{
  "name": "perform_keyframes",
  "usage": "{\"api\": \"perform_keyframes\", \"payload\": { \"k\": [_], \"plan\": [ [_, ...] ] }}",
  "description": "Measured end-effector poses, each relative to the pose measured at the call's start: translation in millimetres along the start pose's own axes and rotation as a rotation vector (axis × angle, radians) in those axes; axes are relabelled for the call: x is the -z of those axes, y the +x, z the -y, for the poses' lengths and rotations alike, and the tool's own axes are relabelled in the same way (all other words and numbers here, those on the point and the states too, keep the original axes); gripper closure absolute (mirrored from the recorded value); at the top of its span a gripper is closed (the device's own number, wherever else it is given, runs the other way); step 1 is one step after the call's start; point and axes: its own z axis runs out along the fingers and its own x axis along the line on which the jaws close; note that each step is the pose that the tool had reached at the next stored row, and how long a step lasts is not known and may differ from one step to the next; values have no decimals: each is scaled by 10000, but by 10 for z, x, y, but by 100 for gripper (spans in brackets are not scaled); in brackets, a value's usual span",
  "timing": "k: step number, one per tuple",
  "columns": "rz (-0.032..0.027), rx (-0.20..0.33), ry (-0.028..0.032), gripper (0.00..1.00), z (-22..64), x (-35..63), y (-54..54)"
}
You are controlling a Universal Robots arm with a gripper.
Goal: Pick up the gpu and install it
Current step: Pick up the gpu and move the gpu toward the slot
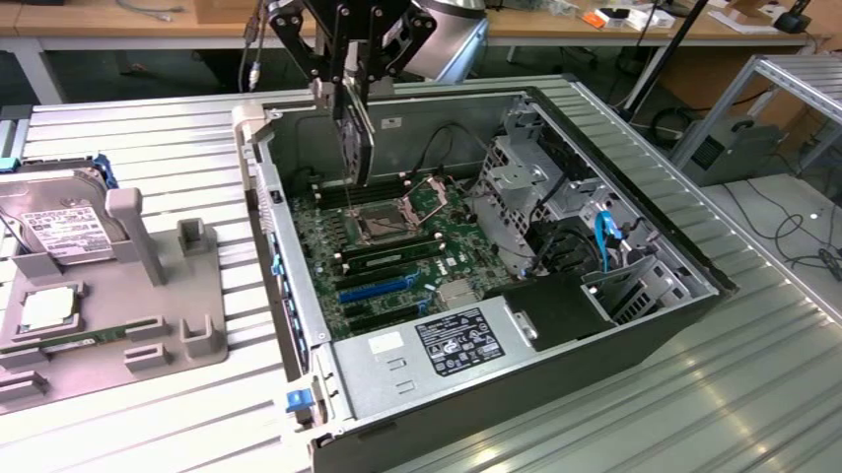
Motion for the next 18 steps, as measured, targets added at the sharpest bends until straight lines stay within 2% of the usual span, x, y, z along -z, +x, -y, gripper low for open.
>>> {"api": "perform_keyframes", "payload": {
  "k": [15, 18],
  "plan": [
    [0, 0, 9, 73, -7, 2, -317],
    [0, 0, 10, 73, -8, 2, -351]
  ]
}}
